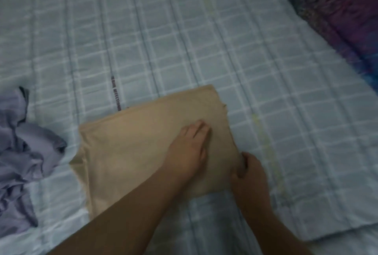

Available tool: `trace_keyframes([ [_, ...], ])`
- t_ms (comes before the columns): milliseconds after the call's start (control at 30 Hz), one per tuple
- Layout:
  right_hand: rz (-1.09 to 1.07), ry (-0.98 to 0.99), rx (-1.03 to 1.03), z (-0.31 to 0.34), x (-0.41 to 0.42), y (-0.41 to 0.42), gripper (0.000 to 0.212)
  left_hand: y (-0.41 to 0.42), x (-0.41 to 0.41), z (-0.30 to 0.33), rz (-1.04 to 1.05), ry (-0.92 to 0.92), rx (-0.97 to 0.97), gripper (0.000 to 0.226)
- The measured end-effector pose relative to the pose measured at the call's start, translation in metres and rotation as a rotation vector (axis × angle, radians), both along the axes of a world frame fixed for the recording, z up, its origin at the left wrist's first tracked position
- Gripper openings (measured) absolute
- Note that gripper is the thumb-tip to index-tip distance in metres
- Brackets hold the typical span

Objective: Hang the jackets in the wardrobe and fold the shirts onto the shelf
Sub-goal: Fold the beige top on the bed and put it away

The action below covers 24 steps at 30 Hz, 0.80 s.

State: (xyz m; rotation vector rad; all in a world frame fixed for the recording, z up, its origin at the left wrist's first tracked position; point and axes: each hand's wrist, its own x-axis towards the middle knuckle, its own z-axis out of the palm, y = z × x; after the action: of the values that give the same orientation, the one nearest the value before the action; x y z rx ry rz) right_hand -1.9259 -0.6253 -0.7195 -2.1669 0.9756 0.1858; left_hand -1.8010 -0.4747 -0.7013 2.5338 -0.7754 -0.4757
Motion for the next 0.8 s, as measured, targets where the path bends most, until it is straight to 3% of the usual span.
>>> trace_keyframes([
  [100,0.041,0.040,-0.046,0.001,-0.004,-0.005,0.038,-0.056,0.040,-0.002,0.000,0.097,-0.069,0.058],
  [200,0.021,0.099,-0.019,0.004,-0.003,-0.013,0.029,-0.087,0.078,-0.017,-0.153,0.117,0.060,0.065],
  [333,0.060,0.214,-0.001,0.003,0.003,-0.021,0.017,-0.102,0.101,-0.023,-0.282,0.029,0.232,0.050],
  [433,0.079,0.206,0.036,0.004,0.005,-0.021,0.012,-0.098,0.108,-0.024,-0.293,0.038,0.239,0.035],
  [567,0.044,0.111,0.066,0.026,0.004,-0.009,0.020,-0.076,0.112,-0.015,-0.259,0.005,0.064,0.024],
  [700,0.088,-0.052,0.059,0.075,-0.002,0.025,0.023,-0.025,0.118,0.034,-0.201,0.056,-0.206,0.024],
  [800,0.215,-0.141,0.095,0.116,-0.002,0.068,0.021,0.044,0.124,0.069,-0.129,0.042,-0.235,0.023],
])
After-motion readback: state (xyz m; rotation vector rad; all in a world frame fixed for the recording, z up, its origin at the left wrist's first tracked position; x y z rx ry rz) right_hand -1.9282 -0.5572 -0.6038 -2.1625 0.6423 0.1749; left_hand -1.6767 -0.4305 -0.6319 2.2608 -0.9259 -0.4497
